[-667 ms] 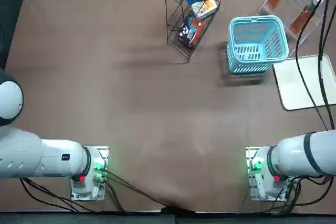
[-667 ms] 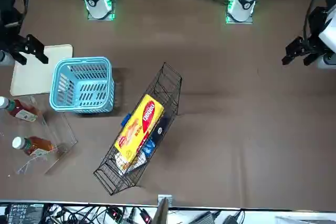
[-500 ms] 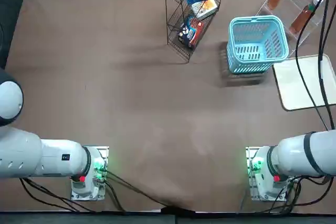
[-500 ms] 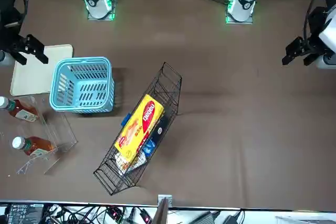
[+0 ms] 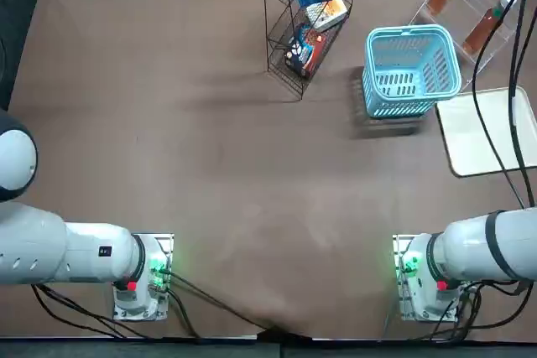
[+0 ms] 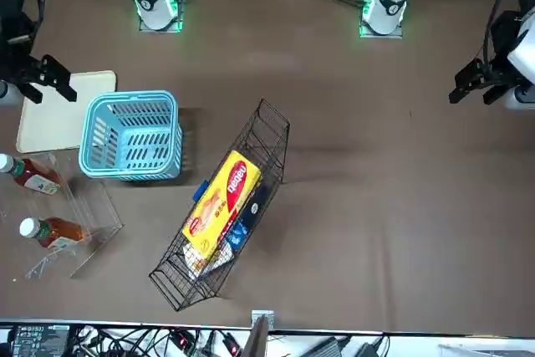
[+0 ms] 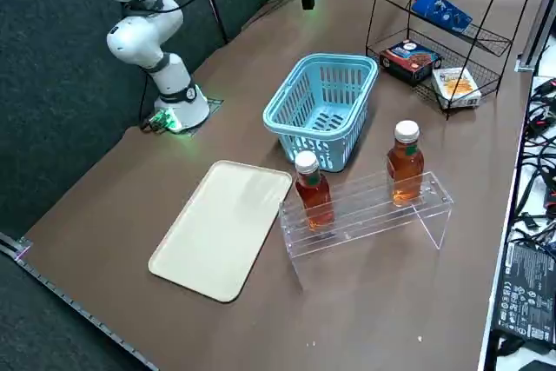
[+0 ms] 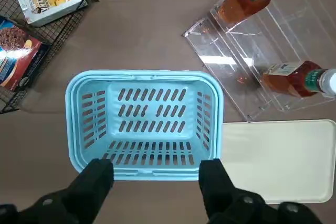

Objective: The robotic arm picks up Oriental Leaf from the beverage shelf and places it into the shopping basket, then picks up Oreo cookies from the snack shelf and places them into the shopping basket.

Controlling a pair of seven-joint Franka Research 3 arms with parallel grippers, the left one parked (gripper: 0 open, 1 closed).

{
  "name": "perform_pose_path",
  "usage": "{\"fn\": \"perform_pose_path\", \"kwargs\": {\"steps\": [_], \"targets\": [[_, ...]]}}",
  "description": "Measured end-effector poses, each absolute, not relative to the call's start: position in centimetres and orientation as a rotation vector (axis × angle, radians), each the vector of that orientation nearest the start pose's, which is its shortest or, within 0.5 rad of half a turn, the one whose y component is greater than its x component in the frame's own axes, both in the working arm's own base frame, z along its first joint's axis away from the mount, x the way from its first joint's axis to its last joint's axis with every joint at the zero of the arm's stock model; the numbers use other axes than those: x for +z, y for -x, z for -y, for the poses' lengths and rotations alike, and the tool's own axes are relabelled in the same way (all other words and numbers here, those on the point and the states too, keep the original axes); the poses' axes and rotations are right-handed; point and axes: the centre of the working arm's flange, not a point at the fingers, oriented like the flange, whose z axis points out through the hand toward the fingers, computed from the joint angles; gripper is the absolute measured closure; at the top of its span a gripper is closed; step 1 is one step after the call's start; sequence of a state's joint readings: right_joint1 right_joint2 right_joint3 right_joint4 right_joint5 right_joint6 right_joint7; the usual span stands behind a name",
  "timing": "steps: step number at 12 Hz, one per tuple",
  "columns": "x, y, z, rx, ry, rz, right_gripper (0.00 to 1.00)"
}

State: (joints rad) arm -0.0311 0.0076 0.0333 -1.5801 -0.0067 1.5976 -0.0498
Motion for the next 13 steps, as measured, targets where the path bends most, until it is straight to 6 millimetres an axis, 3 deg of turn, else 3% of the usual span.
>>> {"fn": "perform_pose_path", "kwargs": {"steps": [9, 13], "targets": [[61.83, -55.94, -0.04, -0.016, 3.147, 0.086, 0.0], [61.55, -55.98, 0.8, -0.007, 3.142, 0.206, 0.0]]}}
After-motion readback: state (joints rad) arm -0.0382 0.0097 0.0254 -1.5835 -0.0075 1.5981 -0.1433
